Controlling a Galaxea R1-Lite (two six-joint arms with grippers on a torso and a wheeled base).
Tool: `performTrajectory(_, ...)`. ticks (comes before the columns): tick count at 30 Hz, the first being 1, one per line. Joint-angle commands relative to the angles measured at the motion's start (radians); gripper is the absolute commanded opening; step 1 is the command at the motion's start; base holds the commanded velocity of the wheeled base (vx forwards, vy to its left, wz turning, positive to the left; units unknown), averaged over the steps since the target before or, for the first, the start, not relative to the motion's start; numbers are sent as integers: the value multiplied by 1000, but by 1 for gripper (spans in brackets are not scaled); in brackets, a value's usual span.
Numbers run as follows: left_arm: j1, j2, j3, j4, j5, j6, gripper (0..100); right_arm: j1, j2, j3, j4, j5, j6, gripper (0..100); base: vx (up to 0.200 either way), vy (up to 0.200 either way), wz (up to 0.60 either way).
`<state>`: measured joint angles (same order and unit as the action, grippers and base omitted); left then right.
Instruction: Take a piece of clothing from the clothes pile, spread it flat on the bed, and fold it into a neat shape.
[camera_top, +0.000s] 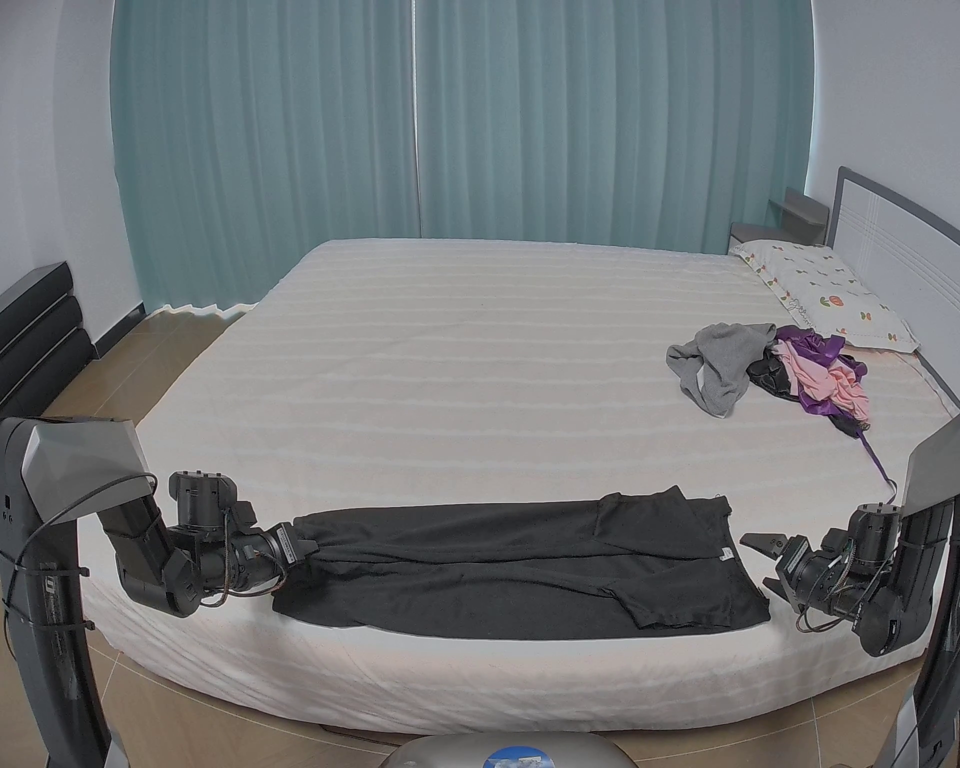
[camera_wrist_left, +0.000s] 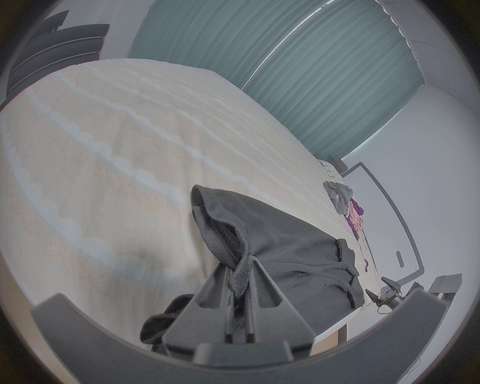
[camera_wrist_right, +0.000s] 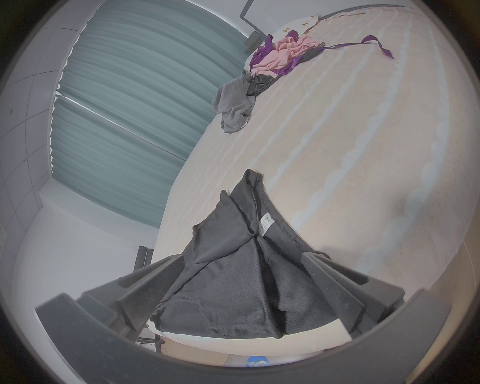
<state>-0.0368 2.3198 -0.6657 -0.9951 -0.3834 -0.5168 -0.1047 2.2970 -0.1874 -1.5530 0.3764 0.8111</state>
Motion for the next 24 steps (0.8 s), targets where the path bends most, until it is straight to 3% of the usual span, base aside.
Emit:
performTrajectory(1,-11,-22,3,0,0,-5,0,-6,-19,0,-13,1,2,100,0,-200,0)
performTrajectory(13,-21,-83,21,0,15,-14,0,-23,-21,-7,-13,1,2,100,0,-200,0)
performTrajectory(24,-107,-140,35,1,77,-48,0,-23,-21,-6,-13,3,2,100,0,-200,0)
